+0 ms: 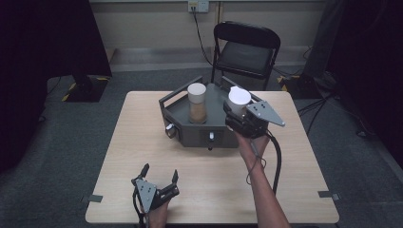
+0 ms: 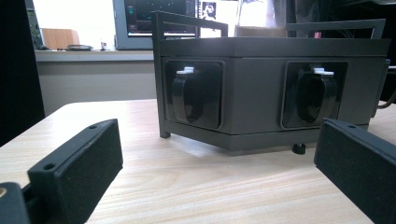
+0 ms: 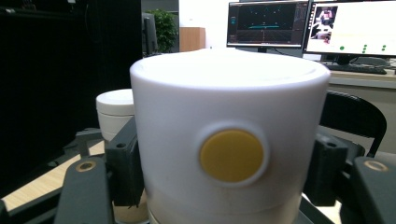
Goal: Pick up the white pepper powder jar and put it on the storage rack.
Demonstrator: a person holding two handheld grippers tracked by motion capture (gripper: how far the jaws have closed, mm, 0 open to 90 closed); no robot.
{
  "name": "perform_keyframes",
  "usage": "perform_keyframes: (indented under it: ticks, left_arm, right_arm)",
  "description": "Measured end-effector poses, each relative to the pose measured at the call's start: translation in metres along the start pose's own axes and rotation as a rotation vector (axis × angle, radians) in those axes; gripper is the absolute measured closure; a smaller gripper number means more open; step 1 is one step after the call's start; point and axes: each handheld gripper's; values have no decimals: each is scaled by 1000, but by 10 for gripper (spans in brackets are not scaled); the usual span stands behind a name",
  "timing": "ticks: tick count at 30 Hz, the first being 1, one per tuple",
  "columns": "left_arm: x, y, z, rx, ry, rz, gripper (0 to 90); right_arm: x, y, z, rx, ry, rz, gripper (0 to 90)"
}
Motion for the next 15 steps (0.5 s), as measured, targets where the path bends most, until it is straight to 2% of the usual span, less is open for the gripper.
perform_keyframes:
  ticks: [11,15]
  left_arm:
    - [0,0,0,0,0,-1,4]
    - [0,-1,0,0,1,-5,4]
  right_arm:
    - [-32,-14,-14,14,-7,-27,297]
    - [-46,-17,-18,28,-26,-29,297]
Point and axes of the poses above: each handheld gripper's, and its own axes: x roughly backward along the jaws, z roughly out of its top, y roughly to its right, and after that the axes turned 11 degrees about y, right-handed
